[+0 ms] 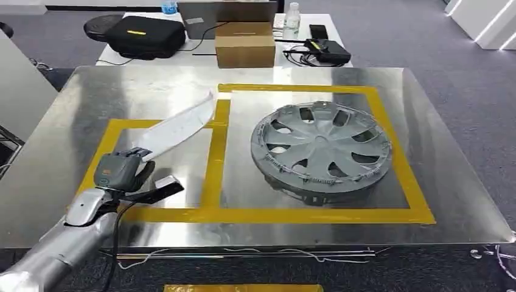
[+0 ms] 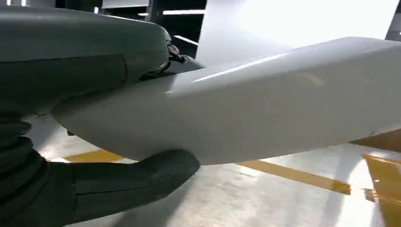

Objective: Take the parts from the cabinet and place them on the table.

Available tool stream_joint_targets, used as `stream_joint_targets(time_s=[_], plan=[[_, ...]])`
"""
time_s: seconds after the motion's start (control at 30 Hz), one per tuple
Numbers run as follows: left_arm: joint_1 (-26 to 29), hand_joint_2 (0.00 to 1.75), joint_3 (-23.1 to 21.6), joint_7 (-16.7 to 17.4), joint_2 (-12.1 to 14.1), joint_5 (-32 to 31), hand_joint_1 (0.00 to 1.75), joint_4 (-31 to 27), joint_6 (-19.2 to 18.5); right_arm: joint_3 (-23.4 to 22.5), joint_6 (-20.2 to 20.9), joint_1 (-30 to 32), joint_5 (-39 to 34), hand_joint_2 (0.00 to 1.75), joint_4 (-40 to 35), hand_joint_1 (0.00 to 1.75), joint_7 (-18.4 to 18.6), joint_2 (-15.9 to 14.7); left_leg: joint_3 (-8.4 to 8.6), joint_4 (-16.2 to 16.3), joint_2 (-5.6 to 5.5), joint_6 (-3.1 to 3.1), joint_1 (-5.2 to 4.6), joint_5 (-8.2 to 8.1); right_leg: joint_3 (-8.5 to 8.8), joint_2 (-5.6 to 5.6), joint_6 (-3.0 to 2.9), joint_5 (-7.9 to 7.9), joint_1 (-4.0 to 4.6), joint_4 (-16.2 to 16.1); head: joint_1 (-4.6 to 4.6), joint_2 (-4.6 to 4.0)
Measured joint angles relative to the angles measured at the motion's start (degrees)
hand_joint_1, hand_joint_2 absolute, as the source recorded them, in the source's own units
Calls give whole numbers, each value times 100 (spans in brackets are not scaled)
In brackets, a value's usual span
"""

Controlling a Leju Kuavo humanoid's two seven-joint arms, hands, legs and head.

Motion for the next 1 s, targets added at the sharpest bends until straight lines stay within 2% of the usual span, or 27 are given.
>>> stream_joint_targets(time_s=[0.03,0.1,0.13,0.17,0.2,0.3,0.37,0.4,0.43,0.5,0.53,0.57,0.6,0.63,0.67,0.7,0.73,0.8,0.87,0.9,0.97,1.0], plan=[[-14,175,22,2,-15,-24,175,79,0,7,0,-1,0,0,-9,0,0,7,18,1,1,0,-5,-13,-71,0,-3,67,0,58,2,0],[-45,175,39,2,-35,-44,175,199,0,24,0,1,0,0,-11,0,7,11,71,1,-1,-10,-6,-47,112,0,-35,464,2,-422,4,0],[-89,175,44,37,-59,-150,175,281,2,39,6,-5,2,0,-11,0,7,11,135,1,-4,-29,-5,-84,464,-1,-68,878,1,-1185,2,0],[-148,175,41,86,-74,-274,175,366,-6,44,11,-11,4,0,-11,0,7,11,157,0,-4,-53,-4,-106,664,-4,-89,1056,1,-1639,6,0],[-258,175,37,161,-102,-460,175,523,-46,48,26,-33,13,0,-13,0,7,18,144,17,-14,-84,-47,-121,769,-1,-88,960,15,-1766,2,0],[-385,175,20,278,-144,-765,175,822,-103,70,33,-52,35,0,-17,0,13,22,159,-39,-18,-167,-22,-96,731,22,-155,959,36,-1748,-7,0],[-425,175,-11,299,-164,-802,175,913,-103,87,44,-53,42,0,-20,0,15,35,150,8,-4,-237,-20,-165,778,21,-214,996,-13,-1827,-11,0],[-468,175,-35,299,-173,-817,175,957,-105,90,46,-63,44,0,-20,0,15,35,32,237,0,-264,-24,-328,783,15,-246,996,-20,-1836,-31,0],[-525,175,-46,299,-179,-852,175,1047,-136,94,46,-72,48,0,-20,0,15,35,-214,745,1,-288,-20,-594,782,14,-258,991,-21,-1836,-31,0],[-558,175,-79,328,-192,-976,175,1214,-236,98,52,-75,52,0,-20,0,7,33,-683,1651,1,-309,-16,-928,786,15,-274,979,-21,-1835,-31,0],[-571,175,-118,352,-210,-1068,175,1321,-295,105,59,-73,59,0,-22,0,4,35,-801,1810,1,-308,-16,-902,795,16,-277,975,-23,-1835,-33,0],[-590,175,-149,378,-225,-1145,175,1425,-332,122,70,-73,61,0,-24,0,2,39,-772,1706,2,-307,-15,-745,807,17,-267,967,-27,-1833,-33,0],[-611,175,-188,415,-249,-1208,175,1538,-358,140,87,-75,63,0,-26,0,2,46,-628,1369,2,-305,-11,-476,818,19,-259,960,-36,-1828,-35,0],[-661,175,-223,467,-265,-1239,175,1623,-365,144,94,-81,63,0,-28,0,0,50,-393,862,5,-309,-3,-182,838,18,-238,945,-47,-1823,-35,0],[-730,175,-252,531,-284,-1268,0,1727,-391,151,101,-86,63,0,-37,0,0,50,-153,386,14,-325,13,34,851,18,-210,927,-47,-1814,-35,0],[-820,175,-265,590,-304,-1281,0,1838,-422,157,103,-98,61,0,-37,0,0,46,-15,92,24,-358,24,44,840,18,-169,900,2,-1770,-55,0],[-888,175,-273,678,-313,-1281,0,1941,-459,166,103,-116,59,0,-37,0,-2,46,15,28,-19,-254,23,-25,811,33,-152,886,6,-1745,-52,0],[-975,175,-276,829,-310,-1278,0,2109,-523,179,103,-111,50,0,-37,0,-2,46,13,36,-17,-186,-2,-39,839,30,-119,893,-3,-1787,-24,0],[-1130,175,-269,1019,-295,-1281,0,2282,-520,186,105,-97,28,0,-37,0,-13,50,51,17,-18,-101,33,-20,827,9,-54,833,-19,-1728,-17,0],[-1185,175,-251,1091,-269,-1278,0,2356,-509,188,107,-101,13,0,-44,0,-22,50,68,17,-17,-69,33,-25,740,-4,-30,685,-20,-1515,24,0],[-1235,175,-168,1183,-172,-1210,0,2485,-452,188,94,-105,-22,0,-48,0,-31,59,77,17,4,-45,25,-36,315,-4,-9,242,-27,-607,44,0],[-1252,175,-107,1204,-125,-1176,0,2529,-428,188,87,-97,-42,0,-48,0,-31,63,79,17,10,-42,20,-38,97,-5,-6,73,-27,-160,50,0]])
